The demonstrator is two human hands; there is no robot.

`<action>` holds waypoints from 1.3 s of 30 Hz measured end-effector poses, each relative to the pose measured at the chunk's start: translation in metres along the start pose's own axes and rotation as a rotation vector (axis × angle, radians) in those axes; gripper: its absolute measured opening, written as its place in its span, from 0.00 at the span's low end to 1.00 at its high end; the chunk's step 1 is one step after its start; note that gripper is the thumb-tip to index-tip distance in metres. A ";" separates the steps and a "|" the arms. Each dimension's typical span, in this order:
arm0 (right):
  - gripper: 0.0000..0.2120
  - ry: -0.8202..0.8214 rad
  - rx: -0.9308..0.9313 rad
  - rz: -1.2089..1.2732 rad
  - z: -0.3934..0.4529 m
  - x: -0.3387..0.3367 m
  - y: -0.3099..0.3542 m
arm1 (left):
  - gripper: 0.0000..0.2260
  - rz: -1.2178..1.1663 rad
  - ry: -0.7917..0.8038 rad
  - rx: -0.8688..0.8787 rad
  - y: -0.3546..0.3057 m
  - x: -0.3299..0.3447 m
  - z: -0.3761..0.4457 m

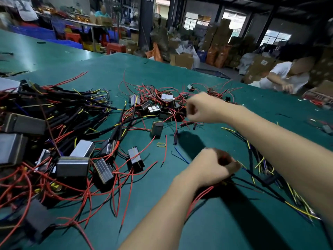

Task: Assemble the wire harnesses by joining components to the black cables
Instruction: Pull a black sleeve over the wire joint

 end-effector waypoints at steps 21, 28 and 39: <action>0.07 0.097 -0.281 -0.019 0.003 0.050 0.019 | 0.16 -0.082 0.001 0.008 -0.011 -0.003 -0.009; 0.07 -0.457 0.048 0.819 -0.042 0.007 -0.001 | 0.10 -0.187 -0.067 0.027 -0.014 -0.008 -0.011; 0.05 -1.029 0.384 1.613 -0.182 0.054 0.013 | 0.03 -0.241 0.001 -0.020 -0.011 -0.033 -0.021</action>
Point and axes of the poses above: each hand's wrist, its own z-axis towards the middle knuckle, its own x-axis out of the palm, y = z × x, the point moved 2 cm from there along z, towards the middle knuckle, and after that the axes turned 12 degrees about -x, right-handed, at the moved point
